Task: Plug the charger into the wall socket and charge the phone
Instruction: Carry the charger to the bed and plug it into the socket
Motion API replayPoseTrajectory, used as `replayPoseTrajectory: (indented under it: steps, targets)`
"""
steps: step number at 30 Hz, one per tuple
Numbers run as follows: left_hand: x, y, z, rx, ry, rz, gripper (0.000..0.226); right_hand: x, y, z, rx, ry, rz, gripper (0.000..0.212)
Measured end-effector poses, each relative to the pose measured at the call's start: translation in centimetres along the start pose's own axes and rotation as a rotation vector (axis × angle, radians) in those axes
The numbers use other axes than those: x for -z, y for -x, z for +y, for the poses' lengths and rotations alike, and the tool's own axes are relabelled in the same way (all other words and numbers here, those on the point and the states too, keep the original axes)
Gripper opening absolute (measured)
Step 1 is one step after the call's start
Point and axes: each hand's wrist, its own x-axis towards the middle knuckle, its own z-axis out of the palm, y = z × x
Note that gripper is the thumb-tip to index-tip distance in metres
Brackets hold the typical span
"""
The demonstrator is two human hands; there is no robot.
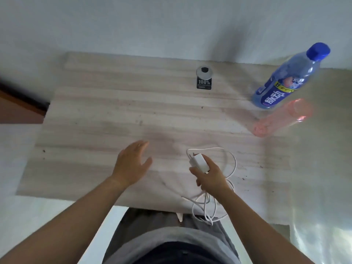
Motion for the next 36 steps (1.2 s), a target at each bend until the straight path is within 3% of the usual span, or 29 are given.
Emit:
replayPoseTrajectory:
  steps: [6,10,14,18,25,31,36]
  targets:
    - [-4.2,13.2,3.2,0.57,0.726,0.276,0.035,0.5,2.0,1.6,0.104,0.178,-0.272,0.04]
    - [-6.0,21.9,3.9,0.762,1.004,0.372,0.024,-1.4,5.1,1.7,0.121,0.313,-0.475,0.042]
    - [-7.3,29.6,3.4,0.872,1.142,0.54,0.015,-5.9,9.1,0.4,0.212,0.464,-0.7,0.038]
    - [-8.6,36.7,3.0,1.053,1.27,0.77,0.021,-12.0,13.7,-0.4,0.329,0.637,-0.887,0.035]
    - [-11.9,50.1,1.0,1.288,1.411,1.222,0.023,-23.7,21.5,1.4,0.47,0.862,-1.039,0.036]
    - [-11.2,58.6,-4.1,1.364,1.448,1.395,0.026,-34.4,26.4,2.1,0.513,0.855,-1.102,0.033]
    - [-8.4,62.6,-9.6,1.341,1.388,1.42,0.027,-41.3,29.4,1.6,0.515,0.814,-1.173,0.037]
